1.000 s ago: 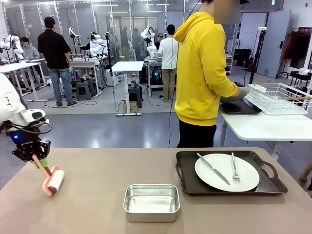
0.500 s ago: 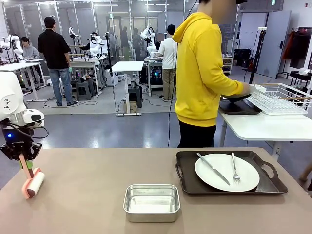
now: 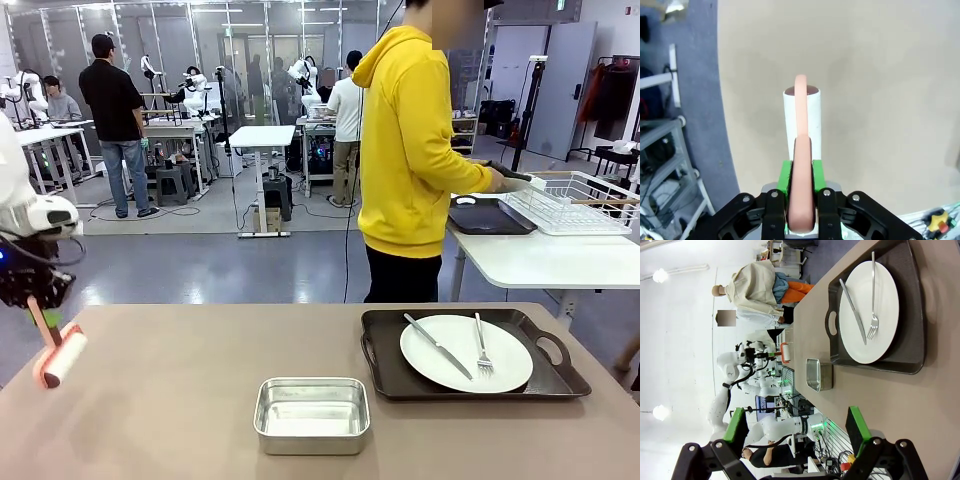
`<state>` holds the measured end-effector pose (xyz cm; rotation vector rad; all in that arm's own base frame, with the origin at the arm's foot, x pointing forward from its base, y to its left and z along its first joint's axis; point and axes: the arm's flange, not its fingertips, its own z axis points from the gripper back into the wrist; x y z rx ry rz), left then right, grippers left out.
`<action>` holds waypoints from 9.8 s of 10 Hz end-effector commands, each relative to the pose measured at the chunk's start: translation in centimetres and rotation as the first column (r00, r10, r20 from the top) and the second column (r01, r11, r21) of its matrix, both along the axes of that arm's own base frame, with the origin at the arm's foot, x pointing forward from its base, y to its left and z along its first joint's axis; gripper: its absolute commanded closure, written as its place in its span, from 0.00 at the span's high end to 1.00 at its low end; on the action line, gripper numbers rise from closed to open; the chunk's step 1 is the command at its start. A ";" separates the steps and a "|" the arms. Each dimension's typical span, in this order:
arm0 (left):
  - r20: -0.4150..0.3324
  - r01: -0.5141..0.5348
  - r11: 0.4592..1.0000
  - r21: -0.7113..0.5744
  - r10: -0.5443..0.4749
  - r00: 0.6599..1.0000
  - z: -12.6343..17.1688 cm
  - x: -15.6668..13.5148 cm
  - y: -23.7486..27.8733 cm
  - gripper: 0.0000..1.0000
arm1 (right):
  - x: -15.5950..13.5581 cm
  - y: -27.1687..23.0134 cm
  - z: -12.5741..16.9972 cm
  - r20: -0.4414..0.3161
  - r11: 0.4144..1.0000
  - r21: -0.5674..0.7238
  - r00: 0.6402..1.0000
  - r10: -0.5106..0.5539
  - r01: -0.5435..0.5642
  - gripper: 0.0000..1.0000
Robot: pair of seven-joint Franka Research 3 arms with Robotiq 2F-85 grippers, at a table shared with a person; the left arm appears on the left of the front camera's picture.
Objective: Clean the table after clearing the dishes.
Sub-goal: When the left (or right) Handle tray is removed, use the left hand (or right hand) to clean the left (or right) side of the table with the Lint Roller, then place the Lint Roller back on top of the Airtight Container.
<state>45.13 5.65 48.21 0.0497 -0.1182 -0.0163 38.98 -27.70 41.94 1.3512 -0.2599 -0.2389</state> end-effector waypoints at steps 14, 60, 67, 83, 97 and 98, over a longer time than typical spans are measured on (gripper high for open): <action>0.130 0.056 0.998 0.000 -0.056 0.990 7.5 -2.9 -1.2 0.21 | -0.2 0.1 0.3 0.007 1.000 0.003 1.000 0.002 -0.002 1.00; -0.041 0.983 -0.076 -0.165 -0.996 -0.084 -4.9 -0.2 -42.0 0.21 | -0.2 0.1 0.3 0.007 1.000 0.003 1.000 0.002 -0.002 1.00; -0.075 0.971 -0.090 -0.222 -0.991 -0.109 -9.6 2.5 -44.1 0.21 | -0.2 0.1 0.3 0.007 1.000 0.003 1.000 0.002 -0.002 1.00; -0.036 0.972 -0.050 -0.229 -0.998 -0.060 -9.0 3.2 -43.8 0.74 | -0.2 0.1 0.3 0.007 1.000 0.003 1.000 0.002 -0.002 1.00; -0.065 0.977 -0.019 -0.210 -0.997 -0.034 -3.5 2.6 -43.1 1.00 | -0.2 0.1 0.3 0.007 1.000 0.003 1.000 0.002 -0.002 1.00; -0.065 0.977 -0.019 -0.210 -0.997 -0.034 -3.5 2.6 -43.1 1.00 | -0.2 0.1 0.3 0.007 1.000 0.003 1.000 0.002 -0.002 1.00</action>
